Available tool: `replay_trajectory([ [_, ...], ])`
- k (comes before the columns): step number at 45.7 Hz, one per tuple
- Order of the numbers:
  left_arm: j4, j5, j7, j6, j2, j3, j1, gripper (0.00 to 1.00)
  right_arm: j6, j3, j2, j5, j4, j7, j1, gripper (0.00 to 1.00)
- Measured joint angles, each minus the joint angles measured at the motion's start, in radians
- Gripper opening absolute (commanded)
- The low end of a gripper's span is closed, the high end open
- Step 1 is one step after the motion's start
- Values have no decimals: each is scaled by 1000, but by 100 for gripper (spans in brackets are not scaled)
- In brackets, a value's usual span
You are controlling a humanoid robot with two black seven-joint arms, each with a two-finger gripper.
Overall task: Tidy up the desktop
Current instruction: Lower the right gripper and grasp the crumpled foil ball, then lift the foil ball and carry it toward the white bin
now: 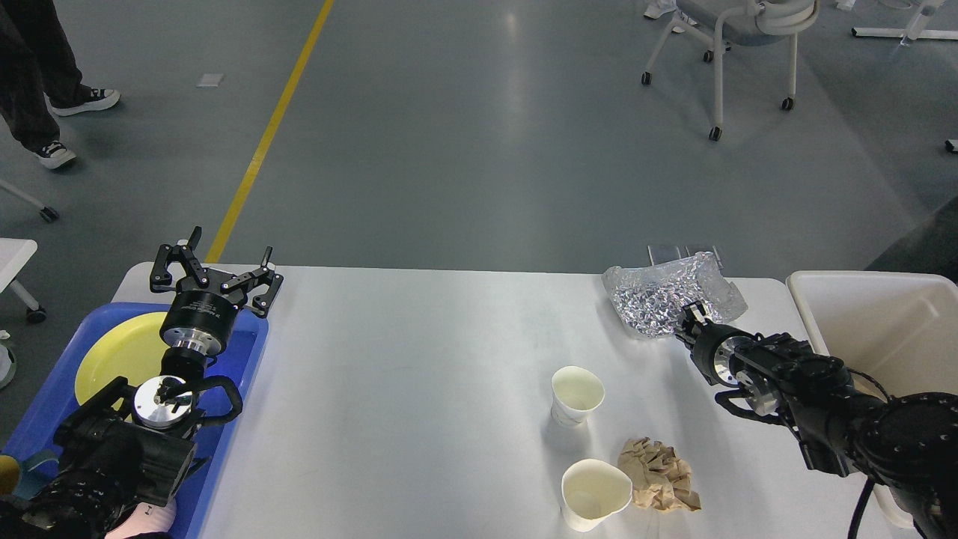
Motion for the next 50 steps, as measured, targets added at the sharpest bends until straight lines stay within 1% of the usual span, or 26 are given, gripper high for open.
replay_trajectory([
  [22,0,-1,0,0,0,0,0,100,-8,1,3,-1,3,-2,-2,0],
  [29,0,-1,0,0,0,0,0,100,7,-2,-6,-2,8,-4,21,0],
  [34,0,-1,0,0,0,0,0,100,24,-4,-34,-3,15,-4,59,0],
  [37,0,-1,0,0,0,0,0,100,51,-7,-59,-4,21,-4,91,0],
  [43,0,0,0,0,0,0,0,100,152,-15,-125,-16,52,-4,173,0],
  [47,0,0,0,0,0,0,0,100,242,-24,-193,-35,121,-2,246,0],
  [50,0,0,0,0,0,0,0,100,299,-38,-255,-71,210,-2,316,0],
])
